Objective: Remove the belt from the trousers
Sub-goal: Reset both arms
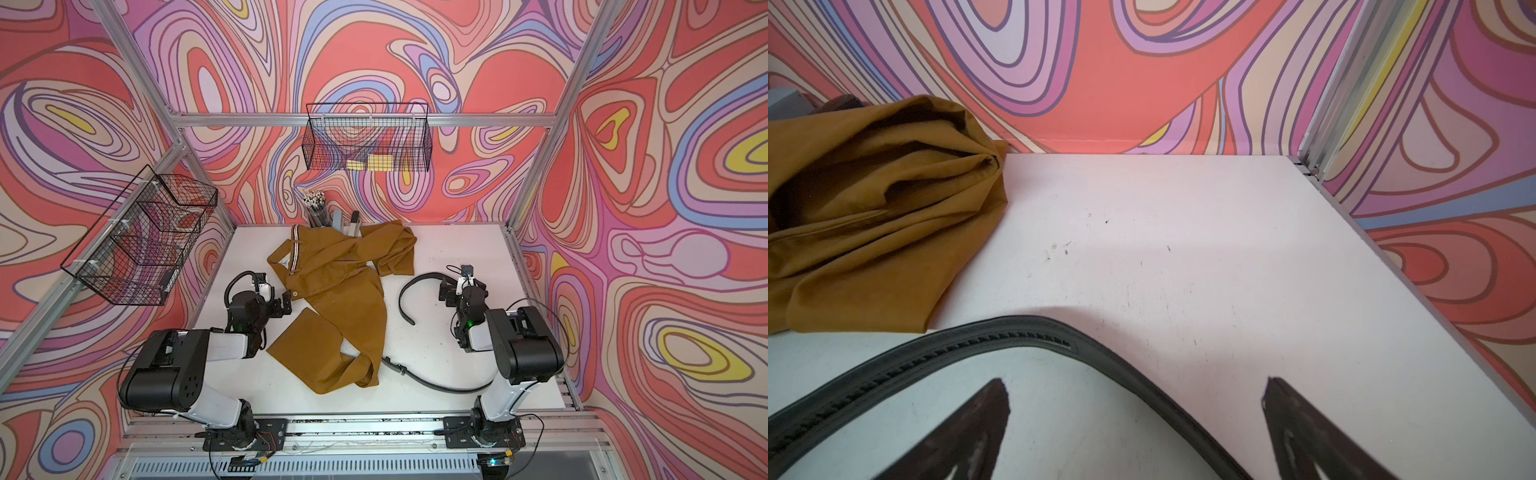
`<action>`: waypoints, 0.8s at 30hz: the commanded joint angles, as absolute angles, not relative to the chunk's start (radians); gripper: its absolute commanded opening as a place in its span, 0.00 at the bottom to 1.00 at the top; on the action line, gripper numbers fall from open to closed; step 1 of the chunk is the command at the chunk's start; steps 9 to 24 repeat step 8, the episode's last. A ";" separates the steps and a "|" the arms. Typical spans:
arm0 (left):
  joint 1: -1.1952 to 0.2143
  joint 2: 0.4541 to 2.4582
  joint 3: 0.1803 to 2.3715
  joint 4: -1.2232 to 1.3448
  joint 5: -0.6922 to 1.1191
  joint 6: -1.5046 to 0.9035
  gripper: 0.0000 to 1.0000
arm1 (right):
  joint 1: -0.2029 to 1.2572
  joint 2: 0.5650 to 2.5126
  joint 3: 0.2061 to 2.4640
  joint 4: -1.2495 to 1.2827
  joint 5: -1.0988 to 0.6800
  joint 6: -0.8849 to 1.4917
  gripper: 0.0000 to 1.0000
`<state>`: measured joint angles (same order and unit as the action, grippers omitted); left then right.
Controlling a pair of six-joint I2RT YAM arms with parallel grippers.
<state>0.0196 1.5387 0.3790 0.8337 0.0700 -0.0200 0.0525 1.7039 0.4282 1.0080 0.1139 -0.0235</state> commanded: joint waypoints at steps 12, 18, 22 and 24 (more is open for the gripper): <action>0.025 1.536 0.380 0.873 0.064 -0.026 1.00 | 0.025 1.700 0.456 0.981 0.064 -0.004 0.98; 0.025 1.536 0.380 0.873 0.064 -0.026 1.00 | 0.025 1.700 0.456 0.981 0.064 -0.004 0.98; 0.025 1.536 0.380 0.873 0.064 -0.026 1.00 | 0.025 1.700 0.456 0.981 0.064 -0.004 0.98; 0.025 1.536 0.380 0.873 0.064 -0.026 1.00 | 0.025 1.700 0.456 0.981 0.064 -0.004 0.98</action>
